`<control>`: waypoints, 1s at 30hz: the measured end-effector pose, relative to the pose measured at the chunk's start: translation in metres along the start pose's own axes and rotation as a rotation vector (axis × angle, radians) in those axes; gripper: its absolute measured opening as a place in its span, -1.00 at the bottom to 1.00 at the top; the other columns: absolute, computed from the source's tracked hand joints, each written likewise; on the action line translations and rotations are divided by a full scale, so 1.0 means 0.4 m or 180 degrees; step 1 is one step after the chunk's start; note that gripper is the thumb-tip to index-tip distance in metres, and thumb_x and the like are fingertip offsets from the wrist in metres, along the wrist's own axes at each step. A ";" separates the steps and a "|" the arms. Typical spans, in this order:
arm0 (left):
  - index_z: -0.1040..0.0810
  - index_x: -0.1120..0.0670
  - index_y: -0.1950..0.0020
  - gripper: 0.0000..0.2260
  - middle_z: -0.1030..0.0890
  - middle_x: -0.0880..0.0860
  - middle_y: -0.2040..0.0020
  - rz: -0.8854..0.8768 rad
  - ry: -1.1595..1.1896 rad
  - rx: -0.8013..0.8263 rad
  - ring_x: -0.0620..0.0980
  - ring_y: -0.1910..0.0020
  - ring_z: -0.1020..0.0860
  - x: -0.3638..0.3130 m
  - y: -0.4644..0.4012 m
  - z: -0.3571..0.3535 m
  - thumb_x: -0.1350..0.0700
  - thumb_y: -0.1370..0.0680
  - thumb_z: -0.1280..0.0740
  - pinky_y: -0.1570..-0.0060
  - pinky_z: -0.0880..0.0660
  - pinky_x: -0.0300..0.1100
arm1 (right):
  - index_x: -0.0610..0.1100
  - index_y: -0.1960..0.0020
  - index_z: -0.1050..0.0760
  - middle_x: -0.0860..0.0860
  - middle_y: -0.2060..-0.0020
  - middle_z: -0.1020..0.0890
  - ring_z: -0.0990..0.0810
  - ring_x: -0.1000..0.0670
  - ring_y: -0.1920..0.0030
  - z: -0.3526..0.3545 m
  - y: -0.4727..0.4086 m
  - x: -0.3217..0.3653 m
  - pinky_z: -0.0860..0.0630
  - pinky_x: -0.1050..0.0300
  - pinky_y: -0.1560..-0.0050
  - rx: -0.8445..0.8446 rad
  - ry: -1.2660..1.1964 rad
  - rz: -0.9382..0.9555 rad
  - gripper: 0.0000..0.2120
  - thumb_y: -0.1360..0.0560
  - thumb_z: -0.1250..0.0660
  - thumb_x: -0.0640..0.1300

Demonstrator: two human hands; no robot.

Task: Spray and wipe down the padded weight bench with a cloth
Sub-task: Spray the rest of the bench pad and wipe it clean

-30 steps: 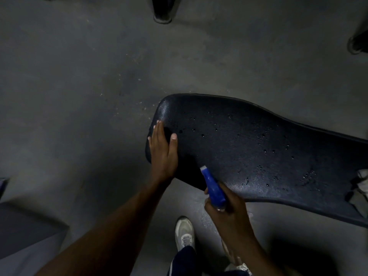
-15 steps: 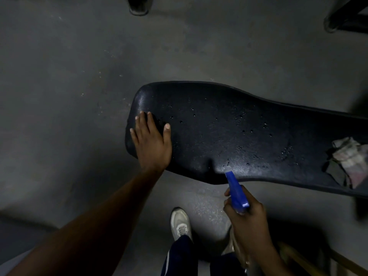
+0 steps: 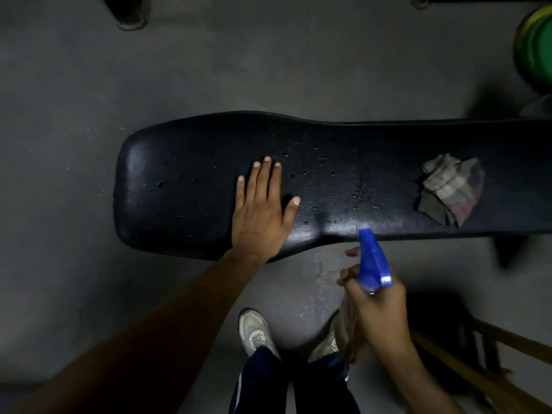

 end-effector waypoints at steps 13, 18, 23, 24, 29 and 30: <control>0.09 0.09 -0.69 -0.32 0.09 0.07 -0.71 -0.0516 -0.0212 0.0347 0.03 -0.68 0.13 -0.357 -0.112 -0.099 -0.25 -0.68 0.03 -0.64 0.18 0.08 | -0.05 -0.11 -0.63 0.10 0.16 -0.70 -0.64 0.07 0.12 0.293 -0.146 0.061 -0.53 0.00 -0.03 -0.0403 -0.0613 0.0252 -0.81 -0.51 -0.50 -0.15; 0.12 0.10 -0.69 -0.30 0.12 0.07 -0.71 -0.0659 -0.0197 0.0479 0.04 -0.68 0.16 -0.503 -0.166 -0.149 -0.24 -0.68 -0.01 -0.63 0.20 0.08 | -0.30 -0.19 -0.58 0.11 0.14 -0.67 -0.64 0.12 0.07 0.423 -0.198 0.084 -0.57 0.09 -0.09 -0.0643 -0.0735 0.0448 -0.62 -0.47 -0.48 -0.11; 0.15 0.10 -0.69 -0.30 0.18 0.09 -0.70 -0.0665 -0.0326 0.0621 0.05 -0.67 0.22 -0.576 -0.184 -0.214 -0.24 -0.67 0.01 -0.63 0.22 0.10 | 0.07 -0.01 -0.58 0.21 0.33 -0.63 -0.57 0.22 0.26 0.585 -0.254 0.148 -0.53 0.19 0.08 -0.0916 -0.0793 0.0706 -0.74 -0.55 -0.47 -0.29; 0.16 0.10 -0.68 -0.29 0.19 0.10 -0.70 -0.0658 -0.0405 0.0612 0.06 -0.67 0.24 -0.576 -0.184 -0.221 -0.25 -0.67 0.03 -0.63 0.22 0.12 | 0.04 -0.07 -0.56 0.24 0.35 -0.63 -0.56 0.26 0.29 0.622 -0.271 0.165 -0.52 0.30 0.12 -0.0994 -0.0802 0.0802 -0.69 -0.57 -0.43 -0.37; 0.21 0.09 -0.68 -0.27 0.23 0.11 -0.69 -0.0693 -0.0503 0.0662 0.08 -0.66 0.26 -0.568 -0.194 -0.231 -0.30 -0.65 0.10 -0.62 0.19 0.17 | -0.02 -0.21 -0.52 0.20 0.19 -0.62 -0.57 0.21 0.12 0.777 -0.357 0.229 -0.53 0.22 -0.02 -0.1301 -0.0801 0.1090 -0.68 -0.58 -0.43 -0.34; 0.19 0.09 -0.68 -0.27 0.21 0.11 -0.69 -0.0690 -0.0514 0.0645 0.08 -0.67 0.25 -0.569 -0.195 -0.231 -0.30 -0.64 0.10 -0.62 0.19 0.17 | -0.02 -0.23 -0.53 0.16 0.15 -0.59 -0.57 0.16 0.08 0.796 -0.370 0.242 -0.53 0.15 -0.06 -0.1297 -0.0780 0.1160 -0.68 -0.57 -0.44 -0.33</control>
Point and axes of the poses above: each hand's wrist, its own y-axis away from the middle knuckle, its own z-axis out of the back of the hand, x = y × z, the point moved 9 cm from there along -y, towards the middle knuckle
